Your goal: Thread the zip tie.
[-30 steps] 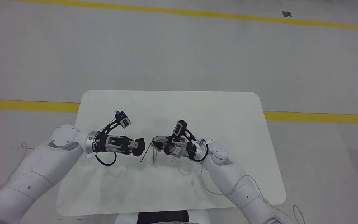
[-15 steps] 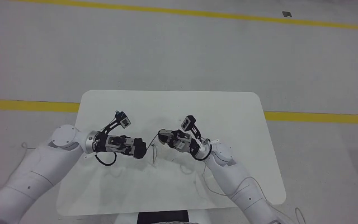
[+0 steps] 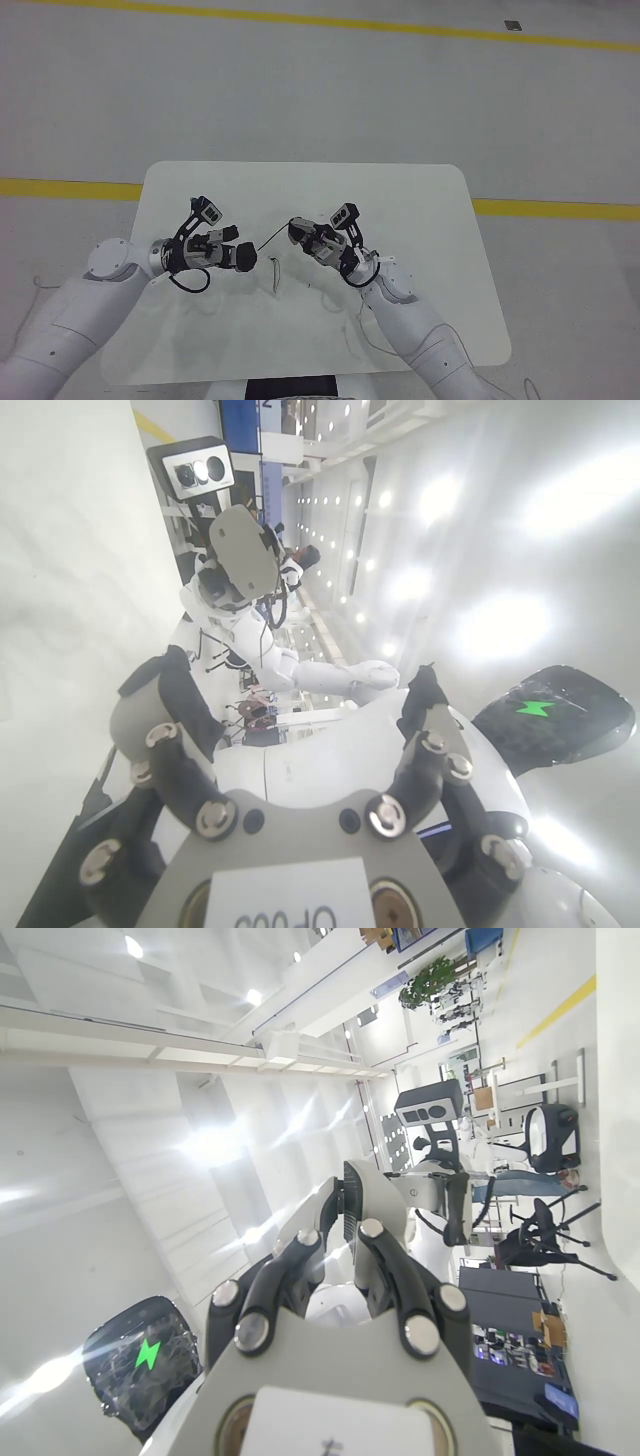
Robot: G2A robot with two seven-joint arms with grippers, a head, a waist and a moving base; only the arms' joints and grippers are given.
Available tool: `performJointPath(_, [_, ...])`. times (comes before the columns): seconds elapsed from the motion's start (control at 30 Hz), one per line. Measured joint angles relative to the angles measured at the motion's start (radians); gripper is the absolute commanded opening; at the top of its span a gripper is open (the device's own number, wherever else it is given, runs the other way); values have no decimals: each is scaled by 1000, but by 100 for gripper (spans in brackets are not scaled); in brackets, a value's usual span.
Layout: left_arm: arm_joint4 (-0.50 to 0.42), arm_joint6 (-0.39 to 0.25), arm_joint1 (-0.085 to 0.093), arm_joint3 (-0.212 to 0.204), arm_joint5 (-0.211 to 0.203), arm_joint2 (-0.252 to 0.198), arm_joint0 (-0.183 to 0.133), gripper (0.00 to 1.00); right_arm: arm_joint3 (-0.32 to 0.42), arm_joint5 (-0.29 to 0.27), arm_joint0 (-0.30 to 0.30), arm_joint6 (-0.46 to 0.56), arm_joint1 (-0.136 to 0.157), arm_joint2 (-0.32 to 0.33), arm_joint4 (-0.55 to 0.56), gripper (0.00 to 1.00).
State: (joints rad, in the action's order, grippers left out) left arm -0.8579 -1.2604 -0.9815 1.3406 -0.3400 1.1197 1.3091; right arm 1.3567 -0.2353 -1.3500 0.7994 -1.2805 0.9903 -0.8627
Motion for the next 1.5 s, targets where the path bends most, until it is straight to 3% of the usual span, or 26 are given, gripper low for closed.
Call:
performJointPath(0.07, [14,23,-10,-2,0,10,0,100,-3,-14,3,-10,-4,-7,-1,0])
performJointPath(0.4, [13,25,-10,0,0,9,0,100,4,-29,0,-38,-5,-2,20,0])
performJointPath(0.57, [-1,86,-19,9,0,23,8,100,28,-73,11,-115,-10,2,82,0])
performJointPath(0.73, [21,139,-46,-4,0,52,-28,100,31,-106,52,-216,-23,0,167,0])
performJointPath(0.93, [79,207,-88,-64,0,39,-108,100,0,-105,91,-228,-35,1,224,0])
performJointPath(1.5, [79,209,-89,-65,0,38,-109,100,0,-105,91,-225,-35,2,225,0])
